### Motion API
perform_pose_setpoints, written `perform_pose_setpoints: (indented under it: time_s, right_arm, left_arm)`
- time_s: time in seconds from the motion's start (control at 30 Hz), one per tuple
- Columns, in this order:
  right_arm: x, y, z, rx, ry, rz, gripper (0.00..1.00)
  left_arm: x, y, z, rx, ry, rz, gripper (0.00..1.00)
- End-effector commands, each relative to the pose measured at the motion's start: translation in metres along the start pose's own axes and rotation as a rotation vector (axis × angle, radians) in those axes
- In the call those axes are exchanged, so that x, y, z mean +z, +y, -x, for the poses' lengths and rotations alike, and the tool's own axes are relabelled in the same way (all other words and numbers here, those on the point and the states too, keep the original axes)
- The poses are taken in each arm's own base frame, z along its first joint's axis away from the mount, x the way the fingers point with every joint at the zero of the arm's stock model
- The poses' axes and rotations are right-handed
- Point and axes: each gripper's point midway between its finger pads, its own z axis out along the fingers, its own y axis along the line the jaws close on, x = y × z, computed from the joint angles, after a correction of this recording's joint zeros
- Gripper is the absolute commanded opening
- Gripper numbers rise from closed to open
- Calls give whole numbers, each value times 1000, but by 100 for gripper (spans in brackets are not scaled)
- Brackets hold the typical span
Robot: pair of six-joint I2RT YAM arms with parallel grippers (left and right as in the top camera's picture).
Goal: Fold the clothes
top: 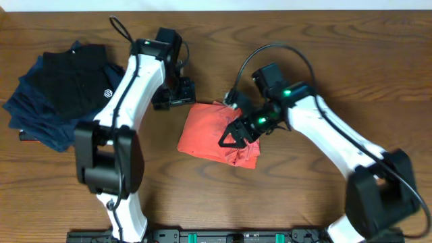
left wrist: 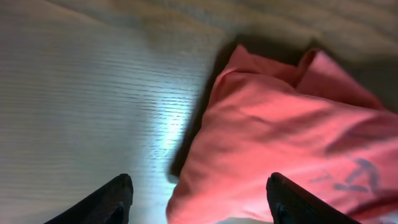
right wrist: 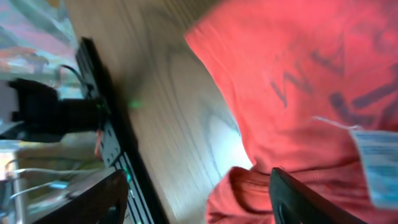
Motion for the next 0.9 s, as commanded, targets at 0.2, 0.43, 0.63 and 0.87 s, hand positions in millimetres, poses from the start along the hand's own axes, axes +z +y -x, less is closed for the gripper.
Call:
perform_pose_setpoints:
  time_s: [0.2,0.43,0.63,0.87]
  right_arm:
    - [-4,-139,-79,463,265,-649,65]
    - [-64,-200,-74,499,167,-1006,76]
    - [-93,-235,-35,395,5,-1092,77]
    - [-139,-203,-5,349,-99,-1123,82]
  left_arm:
    - [60,-15,-35,0,269,-57,71]
    - [86,-9,-83,-24,409,22,60]
    - [88,-11,-114,-89,468,83,60]
    - [33,-25,-42,23,21,54,65]
